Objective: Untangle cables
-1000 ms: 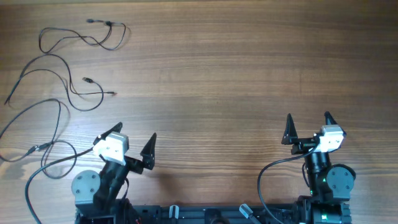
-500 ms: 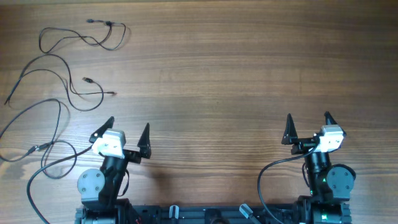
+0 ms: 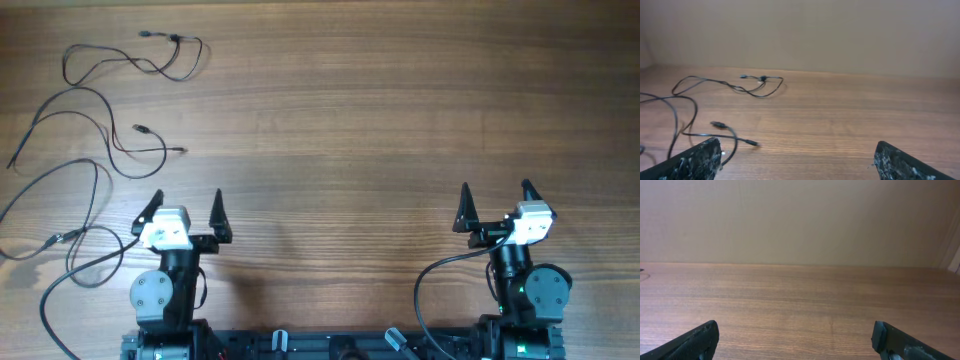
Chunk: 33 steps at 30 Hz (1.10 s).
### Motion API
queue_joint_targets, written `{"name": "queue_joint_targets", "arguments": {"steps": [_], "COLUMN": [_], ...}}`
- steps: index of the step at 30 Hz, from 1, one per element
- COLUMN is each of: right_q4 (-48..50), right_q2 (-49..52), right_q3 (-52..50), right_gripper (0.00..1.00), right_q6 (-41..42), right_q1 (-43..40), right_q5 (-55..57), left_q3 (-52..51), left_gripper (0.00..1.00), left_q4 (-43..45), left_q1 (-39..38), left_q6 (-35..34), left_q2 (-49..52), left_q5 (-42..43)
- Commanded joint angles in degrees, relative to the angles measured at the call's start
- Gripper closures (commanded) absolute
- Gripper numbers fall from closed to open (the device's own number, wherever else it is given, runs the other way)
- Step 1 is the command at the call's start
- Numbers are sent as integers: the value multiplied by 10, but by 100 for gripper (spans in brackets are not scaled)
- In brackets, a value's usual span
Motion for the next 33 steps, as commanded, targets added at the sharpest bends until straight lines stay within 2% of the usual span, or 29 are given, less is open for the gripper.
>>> {"name": "queue_joint_targets", "arguments": {"steps": [1, 5, 8, 33], "right_q4": [2, 2, 2, 2], "right_q2": [-6, -6, -6, -6], "right_q3": [0, -1, -1, 0], "right_gripper": [0, 0, 1, 0], "right_q6": [-10, -10, -10, -10], "right_q1": [3, 3, 3, 3], "right_q5": [10, 10, 10, 10], "left_q3": [-4, -4, -4, -4], "left_gripper": [0, 0, 0, 0], "left_q4": [-4, -1, -4, -1], "left_q1": [-4, -4, -4, -4], "left_q6": [-6, -1, 2, 16], "left_q2": [-6, -6, -6, -6], "left_q5": [-29, -62, -41, -43]}}
